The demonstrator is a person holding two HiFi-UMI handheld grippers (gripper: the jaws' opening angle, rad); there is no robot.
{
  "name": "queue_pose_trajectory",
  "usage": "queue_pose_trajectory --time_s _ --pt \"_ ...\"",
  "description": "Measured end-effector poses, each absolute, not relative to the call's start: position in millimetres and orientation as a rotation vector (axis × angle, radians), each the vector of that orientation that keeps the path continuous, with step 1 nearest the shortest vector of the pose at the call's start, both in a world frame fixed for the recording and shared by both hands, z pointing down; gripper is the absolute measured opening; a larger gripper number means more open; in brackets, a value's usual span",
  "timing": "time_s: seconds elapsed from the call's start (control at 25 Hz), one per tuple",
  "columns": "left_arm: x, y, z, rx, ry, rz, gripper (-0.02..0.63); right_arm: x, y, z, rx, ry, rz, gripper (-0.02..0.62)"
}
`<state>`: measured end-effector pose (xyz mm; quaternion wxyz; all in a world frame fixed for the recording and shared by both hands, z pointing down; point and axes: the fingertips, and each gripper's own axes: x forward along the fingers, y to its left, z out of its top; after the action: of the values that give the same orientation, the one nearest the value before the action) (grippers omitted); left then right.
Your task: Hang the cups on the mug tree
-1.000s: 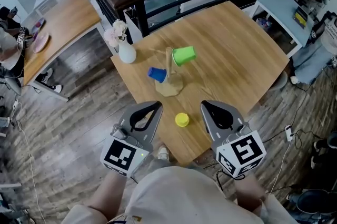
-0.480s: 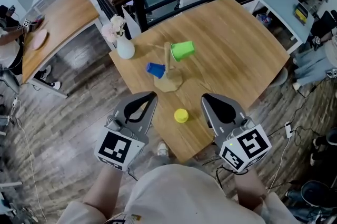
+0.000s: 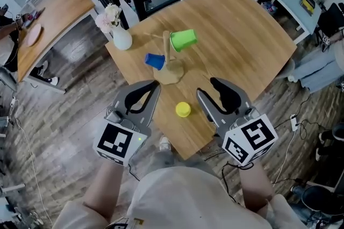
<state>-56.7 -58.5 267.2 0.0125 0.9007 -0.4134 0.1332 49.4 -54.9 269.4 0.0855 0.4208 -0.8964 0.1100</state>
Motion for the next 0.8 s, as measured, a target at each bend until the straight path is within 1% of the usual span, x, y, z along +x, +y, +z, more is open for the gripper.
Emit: queue_pose_trajectory --time_s 0.12,0.36,0.56,0.8 --pt "-57.0 -63.4 276.8 2.800 -1.287 0.426 0.002 42.7 -55.7 290.2 1.208 -2.624 0.291 0.207" --pt "-54.3 -65.5 301.4 2.793 -1.254 0.454 0.002 29.6 -54.5 327.0 1.136 -2.583 0.308 0.221" --pt "-52.1 -69.2 333.2 2.771 -1.248 0.493 0.002 26.9 -55.2 358.6 1.093 -2.542 0.280 0.224" --pt "-47.4 -64.1 375.1 2.743 -1.202 0.523 0.003 26.3 -51.9 404.6 1.064 -2.478 0.289 0.242"
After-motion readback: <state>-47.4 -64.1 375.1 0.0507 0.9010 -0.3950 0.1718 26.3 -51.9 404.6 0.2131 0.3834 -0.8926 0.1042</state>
